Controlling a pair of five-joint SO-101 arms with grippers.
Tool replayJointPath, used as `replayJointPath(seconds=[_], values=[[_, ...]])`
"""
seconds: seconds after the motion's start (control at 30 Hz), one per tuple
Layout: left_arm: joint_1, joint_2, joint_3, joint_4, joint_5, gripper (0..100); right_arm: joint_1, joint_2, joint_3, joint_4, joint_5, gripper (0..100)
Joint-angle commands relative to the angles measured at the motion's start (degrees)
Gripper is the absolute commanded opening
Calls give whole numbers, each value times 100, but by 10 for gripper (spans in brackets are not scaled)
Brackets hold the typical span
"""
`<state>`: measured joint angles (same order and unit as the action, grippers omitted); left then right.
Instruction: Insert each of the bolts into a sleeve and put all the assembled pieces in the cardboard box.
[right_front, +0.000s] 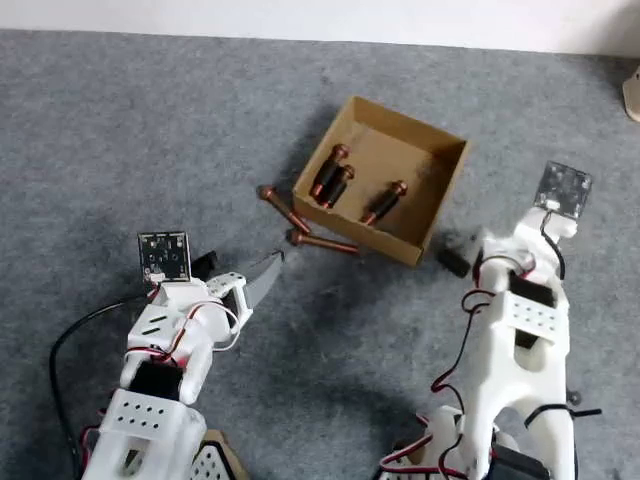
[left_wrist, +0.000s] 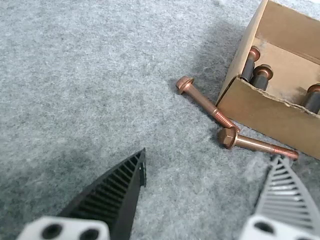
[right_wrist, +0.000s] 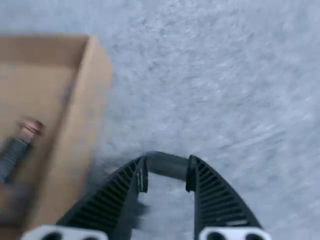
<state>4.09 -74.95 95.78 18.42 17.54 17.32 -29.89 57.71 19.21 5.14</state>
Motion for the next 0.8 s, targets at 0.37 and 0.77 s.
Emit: replayJointPath(seconds=[0.37, 0.77], values=[[-13, -57, 22, -18, 18, 354, -189, 391, -576, 303, 3780, 192], [-13, -57, 22, -18, 18, 354, -163, 2818, -2738, 1103, 5213, 192]])
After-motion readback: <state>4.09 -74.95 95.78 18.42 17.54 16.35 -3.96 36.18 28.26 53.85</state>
